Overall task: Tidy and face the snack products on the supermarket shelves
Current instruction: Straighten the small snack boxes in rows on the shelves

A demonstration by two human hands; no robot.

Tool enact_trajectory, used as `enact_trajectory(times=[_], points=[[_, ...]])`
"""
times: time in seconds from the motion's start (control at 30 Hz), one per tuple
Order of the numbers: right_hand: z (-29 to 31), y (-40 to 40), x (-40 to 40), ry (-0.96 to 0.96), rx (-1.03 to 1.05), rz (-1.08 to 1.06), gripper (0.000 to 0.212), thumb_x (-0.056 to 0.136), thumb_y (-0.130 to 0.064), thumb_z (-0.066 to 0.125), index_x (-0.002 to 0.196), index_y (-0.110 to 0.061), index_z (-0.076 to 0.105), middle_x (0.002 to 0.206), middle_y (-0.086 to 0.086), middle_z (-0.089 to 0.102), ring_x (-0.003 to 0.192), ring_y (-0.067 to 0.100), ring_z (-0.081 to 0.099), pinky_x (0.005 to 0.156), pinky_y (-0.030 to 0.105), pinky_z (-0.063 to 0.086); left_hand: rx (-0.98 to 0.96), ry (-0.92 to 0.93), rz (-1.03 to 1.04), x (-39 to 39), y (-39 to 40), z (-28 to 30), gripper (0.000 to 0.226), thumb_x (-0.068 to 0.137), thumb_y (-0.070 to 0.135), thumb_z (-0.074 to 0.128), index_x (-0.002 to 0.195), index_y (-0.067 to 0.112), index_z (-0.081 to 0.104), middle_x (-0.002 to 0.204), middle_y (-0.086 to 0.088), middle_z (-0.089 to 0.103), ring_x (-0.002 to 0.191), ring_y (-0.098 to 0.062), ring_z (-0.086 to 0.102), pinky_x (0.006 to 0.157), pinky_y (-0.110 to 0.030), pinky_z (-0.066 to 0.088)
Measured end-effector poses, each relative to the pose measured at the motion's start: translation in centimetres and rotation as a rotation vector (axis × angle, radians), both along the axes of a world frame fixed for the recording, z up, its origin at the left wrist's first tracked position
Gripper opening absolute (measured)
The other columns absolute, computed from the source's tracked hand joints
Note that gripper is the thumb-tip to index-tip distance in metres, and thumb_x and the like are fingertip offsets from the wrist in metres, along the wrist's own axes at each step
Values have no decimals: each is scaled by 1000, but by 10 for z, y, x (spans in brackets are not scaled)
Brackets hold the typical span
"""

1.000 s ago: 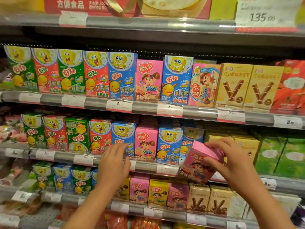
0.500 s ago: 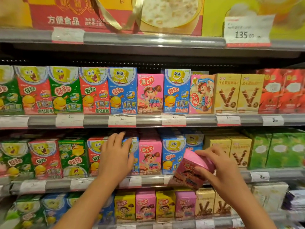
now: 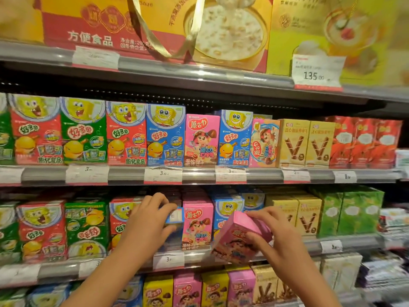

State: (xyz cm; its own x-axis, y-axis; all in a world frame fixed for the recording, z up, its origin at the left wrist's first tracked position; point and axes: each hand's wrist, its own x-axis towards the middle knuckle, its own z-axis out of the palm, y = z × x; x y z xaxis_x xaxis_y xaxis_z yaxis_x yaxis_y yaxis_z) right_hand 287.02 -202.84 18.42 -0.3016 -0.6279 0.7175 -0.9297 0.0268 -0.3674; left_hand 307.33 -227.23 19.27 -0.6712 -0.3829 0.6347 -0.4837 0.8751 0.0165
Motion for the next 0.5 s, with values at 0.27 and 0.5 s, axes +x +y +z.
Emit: enact_trajectory(times=[0.27,0.5], points=[[15,-24,8,81,79,64,34,94,-38,67,127,-31,61,117,-15,49,104,-2,53,81,14,44,52,66,46,29,20,13,51,84,46,74,130,33,55,124,13,58,115,-16,57,89,-34,47],[26,-51,14,115,47,164,33,93,-34,70,125,-28,63,114,-12,49,94,4,57,78,21,47,189,282,83,72,38,20,45,87,38,75,128,30,61,119,13,61,106,-14,60,81,-34,51]])
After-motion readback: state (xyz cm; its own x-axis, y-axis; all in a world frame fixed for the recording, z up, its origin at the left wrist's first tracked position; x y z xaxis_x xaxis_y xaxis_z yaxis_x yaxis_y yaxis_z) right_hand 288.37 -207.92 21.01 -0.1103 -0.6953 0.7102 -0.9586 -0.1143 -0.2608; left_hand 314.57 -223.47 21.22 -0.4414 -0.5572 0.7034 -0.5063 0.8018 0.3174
